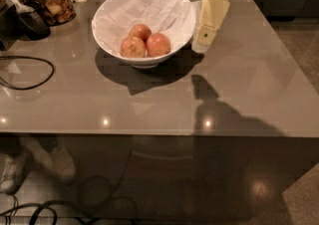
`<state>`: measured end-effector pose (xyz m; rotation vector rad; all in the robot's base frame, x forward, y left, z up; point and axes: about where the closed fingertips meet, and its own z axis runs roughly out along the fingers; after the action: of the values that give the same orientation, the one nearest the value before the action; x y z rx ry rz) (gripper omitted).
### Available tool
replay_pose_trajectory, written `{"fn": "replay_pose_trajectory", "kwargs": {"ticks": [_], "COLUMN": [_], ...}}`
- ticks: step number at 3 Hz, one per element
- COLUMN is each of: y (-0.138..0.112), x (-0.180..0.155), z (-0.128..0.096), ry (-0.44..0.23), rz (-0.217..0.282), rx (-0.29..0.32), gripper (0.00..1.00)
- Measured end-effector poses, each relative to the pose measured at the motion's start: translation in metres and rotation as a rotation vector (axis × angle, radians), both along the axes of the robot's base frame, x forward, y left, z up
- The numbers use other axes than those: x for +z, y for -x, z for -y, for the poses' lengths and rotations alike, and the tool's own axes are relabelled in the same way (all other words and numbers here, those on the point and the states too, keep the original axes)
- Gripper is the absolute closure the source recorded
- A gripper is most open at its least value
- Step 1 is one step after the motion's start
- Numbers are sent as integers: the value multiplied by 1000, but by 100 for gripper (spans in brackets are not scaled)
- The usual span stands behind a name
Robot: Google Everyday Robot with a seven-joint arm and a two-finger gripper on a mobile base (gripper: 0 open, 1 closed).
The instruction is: Pick apple from white bowl
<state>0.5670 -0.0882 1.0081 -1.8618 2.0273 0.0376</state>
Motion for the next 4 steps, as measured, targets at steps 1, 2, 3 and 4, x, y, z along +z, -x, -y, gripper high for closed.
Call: {"fn": "replay_pose_trajectory", "kwargs": {"ticks": [1,2,3,4], "y": [-12,-30,-46,-60], "x": [5,4,4,0], "z": [-17,-37,-60,-75], "ry": [-3,-66,-98,-116], "rz": [21,34,41,26], "rx": [31,24,45,64], "gripper": [0,0,6,21]}}
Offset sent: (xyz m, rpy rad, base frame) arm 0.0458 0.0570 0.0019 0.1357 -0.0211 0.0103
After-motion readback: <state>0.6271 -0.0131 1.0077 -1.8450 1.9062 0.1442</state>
